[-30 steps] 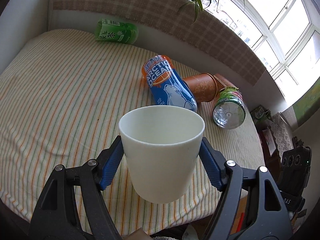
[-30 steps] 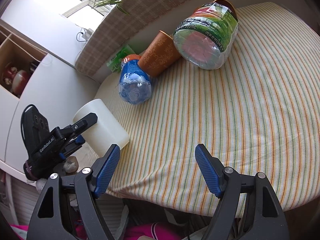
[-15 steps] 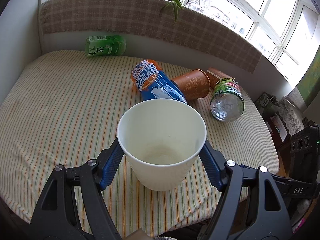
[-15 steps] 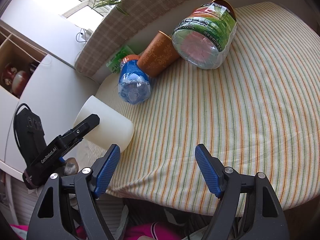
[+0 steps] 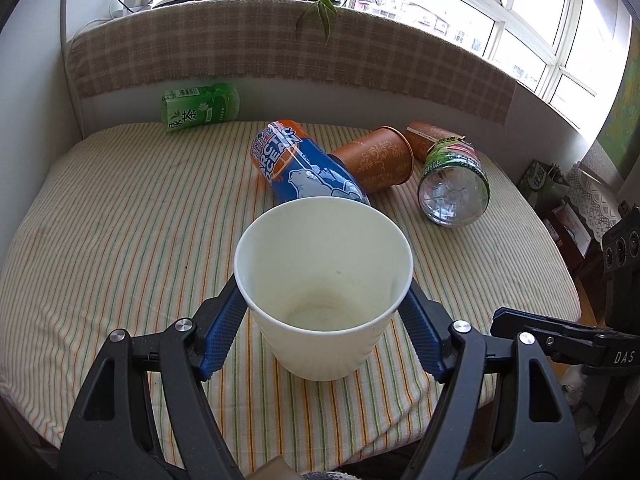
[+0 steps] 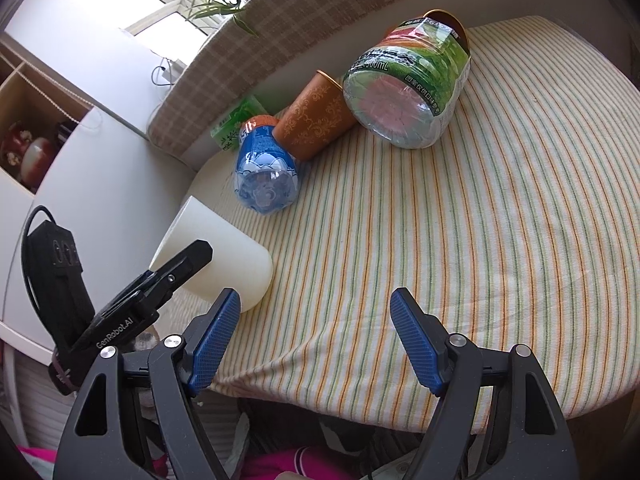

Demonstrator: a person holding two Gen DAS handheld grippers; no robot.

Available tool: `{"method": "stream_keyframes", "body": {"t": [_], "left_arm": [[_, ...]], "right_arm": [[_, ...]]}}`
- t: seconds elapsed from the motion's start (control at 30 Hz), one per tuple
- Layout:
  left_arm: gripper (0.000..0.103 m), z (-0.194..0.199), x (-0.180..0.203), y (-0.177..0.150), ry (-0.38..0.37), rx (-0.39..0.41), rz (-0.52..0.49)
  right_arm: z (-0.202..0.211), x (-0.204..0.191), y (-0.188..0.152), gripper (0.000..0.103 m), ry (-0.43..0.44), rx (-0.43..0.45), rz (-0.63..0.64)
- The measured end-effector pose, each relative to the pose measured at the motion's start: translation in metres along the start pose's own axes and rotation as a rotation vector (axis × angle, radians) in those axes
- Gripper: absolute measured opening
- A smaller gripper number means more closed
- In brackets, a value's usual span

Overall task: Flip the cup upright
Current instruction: 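Lower the upright white cup onto the bed with the left gripper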

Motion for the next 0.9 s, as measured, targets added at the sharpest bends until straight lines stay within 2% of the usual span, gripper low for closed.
{"method": "stream_keyframes", "body": {"t": [0.4,0.9], "left_arm": [[0.08,-0.001,0.007,-0.003,-0.041,-0.007,-0.007],[0.087,-0.007,0.01,-0.014,-0.12,-0.044,0.028]], "right_arm": [[0.006,-0.005,0.001,0.077,-0.06,0.054,0.056],[0.008,-0.008,-0.001,0.077,-0.072,0.064,0.064]]}}
Point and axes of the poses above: each gripper's, at about its wrist camera, not at the fingertips, and z roughly against the way its jaws point, x to its right, y to its top, the point moved 7 cm from there along -z, roughly the way its jaws point, and after that the axes turned 11 degrees about -z, right-handed, at the moved point
